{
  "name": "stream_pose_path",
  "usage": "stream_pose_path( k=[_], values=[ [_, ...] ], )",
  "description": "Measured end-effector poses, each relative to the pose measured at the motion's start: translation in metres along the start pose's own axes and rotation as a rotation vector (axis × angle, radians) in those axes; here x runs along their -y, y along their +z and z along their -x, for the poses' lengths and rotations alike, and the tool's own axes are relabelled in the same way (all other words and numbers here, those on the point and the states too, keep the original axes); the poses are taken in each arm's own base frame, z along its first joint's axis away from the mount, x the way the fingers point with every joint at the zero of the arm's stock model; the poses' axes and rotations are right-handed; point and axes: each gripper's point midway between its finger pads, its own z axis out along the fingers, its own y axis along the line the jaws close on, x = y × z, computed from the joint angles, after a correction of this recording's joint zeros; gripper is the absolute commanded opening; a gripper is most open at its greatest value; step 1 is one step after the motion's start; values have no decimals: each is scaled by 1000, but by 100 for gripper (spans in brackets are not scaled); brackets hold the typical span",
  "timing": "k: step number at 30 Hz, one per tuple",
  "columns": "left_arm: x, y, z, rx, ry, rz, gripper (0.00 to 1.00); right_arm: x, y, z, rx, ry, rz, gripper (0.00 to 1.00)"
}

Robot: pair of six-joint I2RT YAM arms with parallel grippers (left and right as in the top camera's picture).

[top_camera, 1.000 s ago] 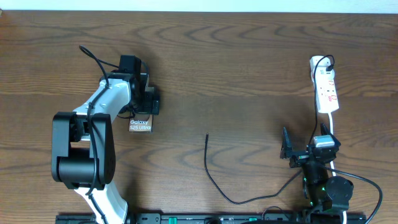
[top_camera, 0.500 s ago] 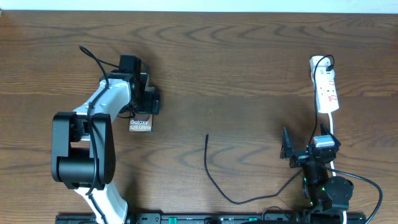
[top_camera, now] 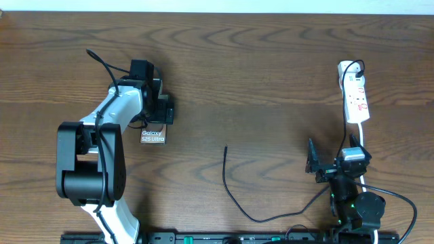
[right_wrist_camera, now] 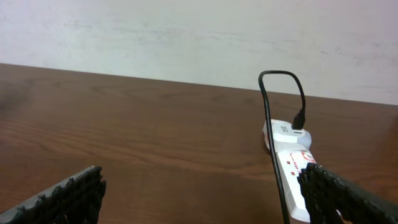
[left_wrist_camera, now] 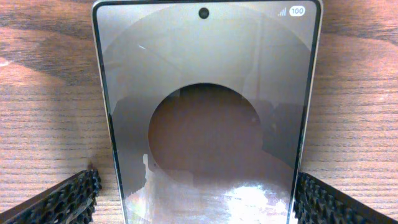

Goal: Plug charger to phone and switch on socket

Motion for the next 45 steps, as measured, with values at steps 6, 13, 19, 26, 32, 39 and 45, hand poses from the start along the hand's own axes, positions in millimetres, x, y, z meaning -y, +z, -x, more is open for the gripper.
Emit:
stream_pose_path(
  k=[6, 13, 19, 26, 32, 39, 45],
  values=[
    [0, 0, 0, 0, 0, 0, 95, 0, 0, 0, 0, 0, 0, 99],
    [0, 0, 0, 0, 0, 0, 92, 0, 0, 0, 0, 0, 0, 99],
    [0, 0, 0, 0, 0, 0, 89, 0, 0, 0, 0, 0, 0, 99],
    [0, 0, 0, 0, 0, 0, 84, 0, 0, 0, 0, 0, 0, 99],
    [0, 0, 0, 0, 0, 0, 80, 0, 0, 0, 0, 0, 0, 99],
    [0, 0, 0, 0, 0, 0, 78, 0, 0, 0, 0, 0, 0, 99],
    [0, 0, 0, 0, 0, 0, 77, 0, 0, 0, 0, 0, 0, 99]
  ],
)
